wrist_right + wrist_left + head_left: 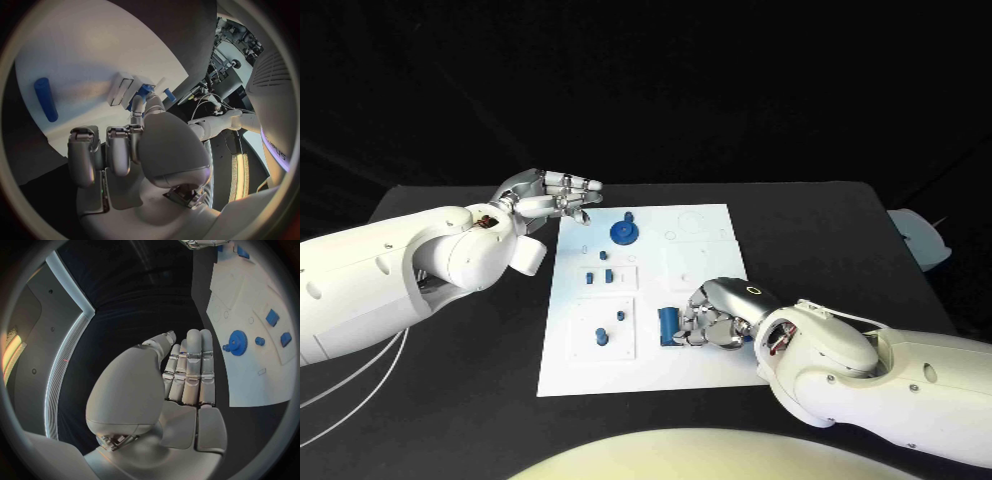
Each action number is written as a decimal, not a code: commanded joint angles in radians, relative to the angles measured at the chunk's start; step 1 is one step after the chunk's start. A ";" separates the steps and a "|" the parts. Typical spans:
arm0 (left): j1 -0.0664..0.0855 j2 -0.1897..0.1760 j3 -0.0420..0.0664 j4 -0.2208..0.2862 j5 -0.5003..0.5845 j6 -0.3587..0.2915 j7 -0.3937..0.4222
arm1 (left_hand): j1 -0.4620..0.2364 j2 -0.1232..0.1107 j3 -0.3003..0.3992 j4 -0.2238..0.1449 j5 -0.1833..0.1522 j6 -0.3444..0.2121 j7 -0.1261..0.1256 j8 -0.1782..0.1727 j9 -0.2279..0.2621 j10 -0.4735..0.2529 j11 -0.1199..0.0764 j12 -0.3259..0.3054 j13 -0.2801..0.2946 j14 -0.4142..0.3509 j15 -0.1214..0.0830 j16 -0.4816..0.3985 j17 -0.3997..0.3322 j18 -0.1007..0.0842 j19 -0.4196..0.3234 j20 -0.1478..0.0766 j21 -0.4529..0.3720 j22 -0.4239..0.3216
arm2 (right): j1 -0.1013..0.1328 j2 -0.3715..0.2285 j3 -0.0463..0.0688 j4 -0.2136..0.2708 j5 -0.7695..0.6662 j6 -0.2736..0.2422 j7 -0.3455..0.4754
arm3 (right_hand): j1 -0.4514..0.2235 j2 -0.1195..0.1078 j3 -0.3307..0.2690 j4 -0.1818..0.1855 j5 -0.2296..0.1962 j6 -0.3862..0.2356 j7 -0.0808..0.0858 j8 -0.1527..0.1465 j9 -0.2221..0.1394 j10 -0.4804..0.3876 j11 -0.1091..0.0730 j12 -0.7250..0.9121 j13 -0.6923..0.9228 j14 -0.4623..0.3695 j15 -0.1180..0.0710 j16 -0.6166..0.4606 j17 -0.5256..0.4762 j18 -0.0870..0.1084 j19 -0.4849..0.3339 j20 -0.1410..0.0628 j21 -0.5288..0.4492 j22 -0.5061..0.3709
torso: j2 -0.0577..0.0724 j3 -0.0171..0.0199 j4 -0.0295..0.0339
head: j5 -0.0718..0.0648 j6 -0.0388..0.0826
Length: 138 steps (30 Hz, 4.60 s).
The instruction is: Assemble the parts on the task board
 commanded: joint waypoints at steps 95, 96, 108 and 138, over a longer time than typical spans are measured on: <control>0.000 -0.012 0.000 0.007 0.002 0.019 -0.005 | 0.000 0.008 0.000 -0.009 0.001 -0.008 0.000 0.006 -0.001 -0.014 0.001 0.011 -0.002 -0.002 0.002 -0.006 -0.002 0.014 0.003 0.005 -0.005 -0.002 | -0.020 -0.175 0.002 0.070 -0.040 -0.053 -0.052 | 0.068 -0.011 0.337 -0.016 -0.100 -0.004 0.042 -0.220 -0.092 0.042 0.005 -0.131 0.037 0.076 0.018 -0.004 0.122 -0.012 0.087 0.013 -0.008 0.251 | 0.000 -0.0009 -0.0015 | -0.022 0.008; 0.000 -0.013 0.000 0.007 0.002 0.019 -0.006 | 0.000 0.008 0.000 -0.009 0.001 -0.008 0.000 0.006 -0.001 -0.014 0.001 0.011 -0.002 -0.002 0.002 -0.006 -0.002 0.014 0.003 0.005 -0.005 -0.002 | -0.020 -0.172 0.002 0.073 -0.027 -0.062 -0.052 | 0.068 -0.011 0.338 -0.016 -0.100 -0.004 0.042 -0.220 -0.092 0.042 0.005 -0.131 0.037 0.076 0.018 -0.004 0.122 -0.012 0.087 0.013 -0.007 0.251 | 0.000 -0.0009 -0.0008 | -0.022 0.008; 0.000 -0.014 0.000 0.008 0.000 0.020 -0.007 | 0.000 0.008 0.000 -0.009 0.001 -0.008 0.000 0.006 -0.001 -0.014 0.001 0.011 -0.002 -0.002 0.002 -0.006 -0.002 0.014 0.003 0.005 -0.005 -0.002 | -0.018 -0.120 0.003 0.067 0.085 -0.094 -0.051 | 0.015 -0.052 0.422 -0.008 -0.098 0.000 0.043 -0.223 -0.086 0.045 0.006 -0.129 0.040 0.077 0.019 -0.002 0.125 -0.013 0.089 0.014 -0.004 0.252 | 0.001 -0.0014 0.0016 | -0.024 0.008; 0.000 -0.013 0.000 0.004 -0.003 0.031 -0.007 | -0.001 0.009 0.001 -0.010 0.001 -0.009 0.001 0.006 -0.001 -0.016 0.001 0.012 -0.002 -0.002 0.002 -0.006 -0.002 0.014 0.003 0.005 -0.005 -0.003 | -0.025 -0.041 0.002 -0.005 0.137 -0.032 -0.056 | -0.177 -0.097 0.378 0.042 0.038 0.043 0.031 -0.194 -0.055 0.056 -0.002 -0.111 0.053 0.079 0.013 0.003 0.135 -0.013 0.089 0.010 -0.002 0.252 | 0.000 -0.0001 -0.0006 | -0.013 0.001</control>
